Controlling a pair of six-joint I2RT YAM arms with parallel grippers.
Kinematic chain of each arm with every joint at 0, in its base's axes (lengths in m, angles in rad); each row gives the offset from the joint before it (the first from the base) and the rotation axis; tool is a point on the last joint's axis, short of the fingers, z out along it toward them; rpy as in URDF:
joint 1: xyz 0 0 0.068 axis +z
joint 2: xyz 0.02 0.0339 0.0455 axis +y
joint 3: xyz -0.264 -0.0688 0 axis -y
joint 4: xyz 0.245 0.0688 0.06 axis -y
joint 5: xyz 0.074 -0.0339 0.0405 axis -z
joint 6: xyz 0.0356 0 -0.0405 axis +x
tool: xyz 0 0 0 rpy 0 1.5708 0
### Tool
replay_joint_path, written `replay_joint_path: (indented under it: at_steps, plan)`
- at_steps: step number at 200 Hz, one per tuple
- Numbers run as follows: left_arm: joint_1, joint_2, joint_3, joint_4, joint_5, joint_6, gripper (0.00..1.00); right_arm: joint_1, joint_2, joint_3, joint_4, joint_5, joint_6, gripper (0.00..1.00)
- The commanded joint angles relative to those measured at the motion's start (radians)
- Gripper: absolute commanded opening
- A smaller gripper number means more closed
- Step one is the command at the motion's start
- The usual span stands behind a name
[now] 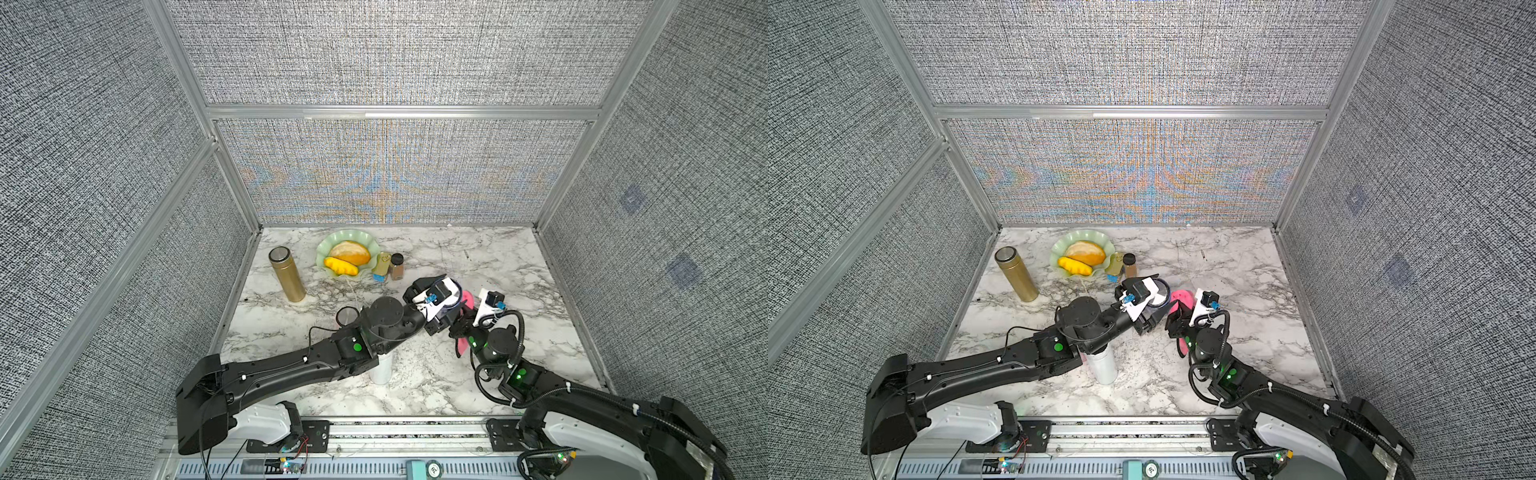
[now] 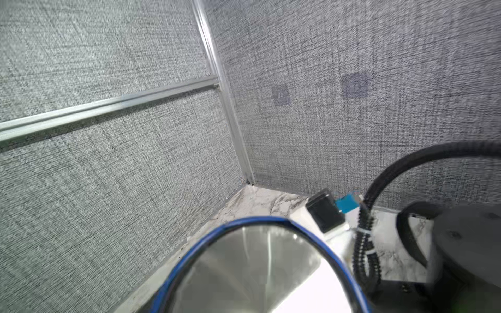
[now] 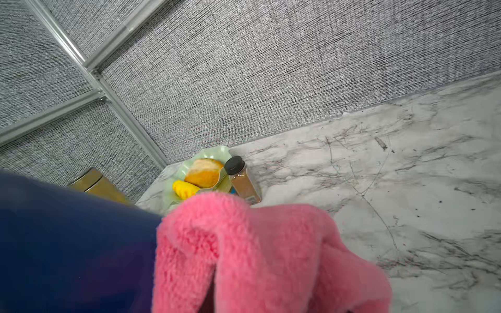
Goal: Wipe the surface of the thermos
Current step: Wipe the dirt from the surface of the thermos.
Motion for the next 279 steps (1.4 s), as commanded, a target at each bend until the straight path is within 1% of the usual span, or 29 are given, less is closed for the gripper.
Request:
replay_joint_path:
  at_steps: [1, 28, 47, 55, 71, 88, 92, 98, 113, 139, 153, 167, 198, 218, 230, 251, 279]
  plan:
    - [-0.005, -0.011, -0.040, 0.283, 0.142, 0.012, 0.00, 0.003, 0.015, -0.006, 0.106, -0.153, 0.011, 0.00]
    - [-0.004, -0.016, -0.103, 0.411, 0.141, 0.046, 0.00, 0.004, 0.017, -0.032, 0.165, -0.230, 0.021, 0.00]
    - [-0.004, -0.016, -0.121, 0.446, 0.124, 0.061, 0.00, 0.003, -0.014, -0.055, 0.159, -0.191, 0.021, 0.00]
    - [-0.004, -0.015, -0.125, 0.456, 0.102, 0.063, 0.00, 0.003, -0.043, -0.062, 0.125, -0.157, 0.016, 0.00]
    - [-0.003, -0.011, -0.139, 0.487, 0.005, 0.075, 0.00, -0.001, -0.131, -0.060, 0.016, -0.078, -0.001, 0.00]
    - [-0.002, 0.003, -0.162, 0.550, -0.077, 0.152, 0.00, -0.003, -0.251, -0.053, -0.106, -0.033, -0.037, 0.00]
    - [-0.001, 0.007, -0.166, 0.565, -0.091, 0.176, 0.00, -0.003, -0.309, -0.045, -0.143, -0.029, -0.046, 0.00]
    - [0.000, 0.013, -0.173, 0.586, -0.109, 0.211, 0.00, -0.002, -0.358, -0.034, -0.190, -0.029, -0.059, 0.00]
    - [0.005, 0.033, -0.172, 0.628, -0.158, 0.296, 0.00, -0.002, -0.462, 0.012, -0.292, -0.099, -0.114, 0.00]
    - [0.024, 0.088, -0.129, 0.631, -0.206, 0.408, 0.00, 0.000, -0.554, 0.102, -0.408, -0.310, -0.167, 0.00]
    - [0.025, 0.114, -0.102, 0.608, -0.206, 0.460, 0.00, 0.000, -0.567, 0.144, -0.445, -0.375, -0.164, 0.00]
    - [0.026, 0.125, -0.080, 0.564, -0.181, 0.476, 0.00, 0.000, -0.558, 0.184, -0.463, -0.427, -0.159, 0.00]
    - [0.025, 0.122, -0.058, 0.461, -0.091, 0.500, 0.00, 0.000, -0.500, 0.248, -0.466, -0.482, -0.145, 0.00]
    - [0.024, 0.121, -0.056, 0.433, -0.080, 0.532, 0.00, 0.000, -0.469, 0.273, -0.460, -0.521, -0.140, 0.00]
    - [0.023, 0.127, -0.047, 0.397, -0.092, 0.562, 0.00, 0.001, -0.454, 0.292, -0.475, -0.539, -0.139, 0.00]
    - [0.018, 0.150, -0.043, 0.393, -0.126, 0.625, 0.00, 0.001, -0.444, 0.323, -0.519, -0.530, -0.139, 0.00]
    - [-0.010, 0.174, -0.043, 0.372, -0.122, 0.720, 0.00, 0.001, -0.435, 0.361, -0.585, -0.436, -0.135, 0.00]
